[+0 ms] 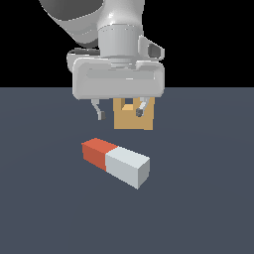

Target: Insert the peg into the horizontal hole in a box.

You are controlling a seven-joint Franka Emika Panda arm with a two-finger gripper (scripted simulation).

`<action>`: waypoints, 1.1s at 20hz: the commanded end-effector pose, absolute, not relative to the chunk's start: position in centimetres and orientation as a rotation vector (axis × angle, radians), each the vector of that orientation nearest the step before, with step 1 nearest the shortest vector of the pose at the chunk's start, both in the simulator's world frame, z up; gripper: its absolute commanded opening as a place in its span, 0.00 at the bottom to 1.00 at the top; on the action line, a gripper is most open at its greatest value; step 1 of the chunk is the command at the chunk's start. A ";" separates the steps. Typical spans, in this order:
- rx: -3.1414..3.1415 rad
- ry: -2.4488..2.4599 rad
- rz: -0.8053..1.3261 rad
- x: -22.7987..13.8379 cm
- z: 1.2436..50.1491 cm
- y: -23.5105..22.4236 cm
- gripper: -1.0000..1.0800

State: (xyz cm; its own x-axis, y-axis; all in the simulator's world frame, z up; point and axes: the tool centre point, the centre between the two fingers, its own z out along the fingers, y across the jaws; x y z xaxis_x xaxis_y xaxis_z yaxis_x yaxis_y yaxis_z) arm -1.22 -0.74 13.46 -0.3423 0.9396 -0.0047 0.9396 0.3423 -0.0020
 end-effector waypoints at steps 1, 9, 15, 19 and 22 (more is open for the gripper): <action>1.721 2.626 -0.006 -1.2 12.8 -1.3 0.96; 1.458 2.781 -0.002 -0.9 10.7 -2.9 0.96; 1.257 2.878 0.000 -0.5 9.2 -4.0 0.96; 1.150 2.923 0.000 -0.2 8.4 -4.6 0.96; 1.089 2.947 0.001 0.0 8.0 -4.9 0.96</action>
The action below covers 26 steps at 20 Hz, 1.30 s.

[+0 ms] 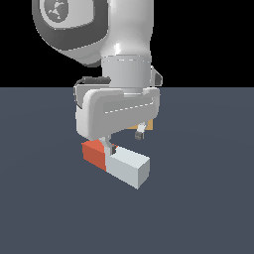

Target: Insert the peg into the horizontal hole in a box.

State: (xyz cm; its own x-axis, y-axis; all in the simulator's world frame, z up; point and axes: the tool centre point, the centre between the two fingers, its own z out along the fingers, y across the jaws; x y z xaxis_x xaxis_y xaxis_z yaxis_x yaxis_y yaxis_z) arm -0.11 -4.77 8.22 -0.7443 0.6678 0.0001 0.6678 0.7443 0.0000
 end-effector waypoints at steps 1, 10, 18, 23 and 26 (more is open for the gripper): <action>-1.072 -2.953 -0.001 0.1 7.9 -5.0 0.96; -1.015 -2.973 0.000 0.3 7.4 -5.3 0.96; -1.011 -2.974 0.000 0.2 5.1 -5.3 0.96; -1.008 -2.975 0.000 0.2 2.8 -5.2 0.96; -1.008 -2.975 0.000 0.3 2.4 -5.3 0.96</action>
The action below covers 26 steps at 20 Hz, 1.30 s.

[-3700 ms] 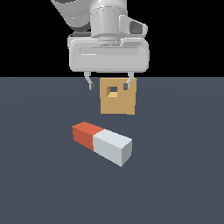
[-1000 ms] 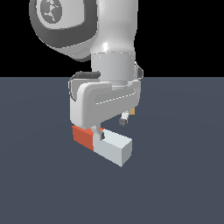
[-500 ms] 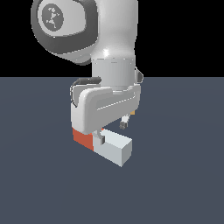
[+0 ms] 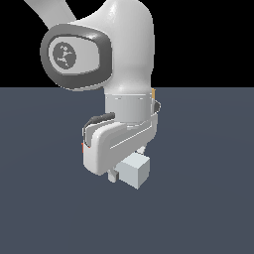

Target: Insert the peg into the horizontal hole in a box.

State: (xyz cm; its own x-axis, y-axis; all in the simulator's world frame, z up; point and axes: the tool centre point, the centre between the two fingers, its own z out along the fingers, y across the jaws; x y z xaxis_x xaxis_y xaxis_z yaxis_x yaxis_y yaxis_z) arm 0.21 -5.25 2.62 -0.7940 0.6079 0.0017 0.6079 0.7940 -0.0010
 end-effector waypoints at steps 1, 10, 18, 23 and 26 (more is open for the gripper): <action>-1.008 -2.975 0.000 0.3 2.4 -5.3 0.96; -1.008 -2.975 0.000 0.3 2.4 -5.3 0.00; -1.040 -2.964 -0.001 0.1 2.6 -4.9 0.00; -1.116 -2.936 -0.001 -0.5 3.1 -4.1 0.00; -1.182 -2.910 -0.001 -0.9 3.5 -3.5 0.00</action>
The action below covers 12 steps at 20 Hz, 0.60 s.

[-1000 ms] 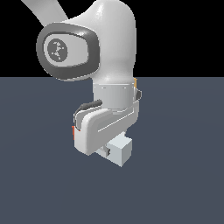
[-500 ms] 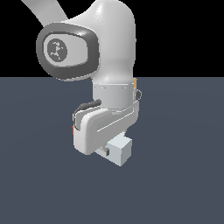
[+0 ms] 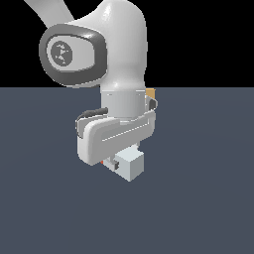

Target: Insert the peg into the horizontal hole in a box.

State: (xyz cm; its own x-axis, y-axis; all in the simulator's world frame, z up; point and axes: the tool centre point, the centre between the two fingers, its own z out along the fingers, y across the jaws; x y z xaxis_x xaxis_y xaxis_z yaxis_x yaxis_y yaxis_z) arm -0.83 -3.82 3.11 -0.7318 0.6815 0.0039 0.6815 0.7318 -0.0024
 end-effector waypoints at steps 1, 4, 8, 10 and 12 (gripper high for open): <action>-1.207 -2.900 -0.001 -1.0 3.7 -3.2 0.00; -1.292 -2.863 -0.001 -1.5 4.2 -2.3 0.00; -1.419 -2.802 -0.002 -2.2 5.0 -0.8 0.00; -1.481 -2.770 -0.002 -2.4 5.4 0.0 0.00; -1.542 -2.737 -0.002 -2.7 5.8 0.7 0.00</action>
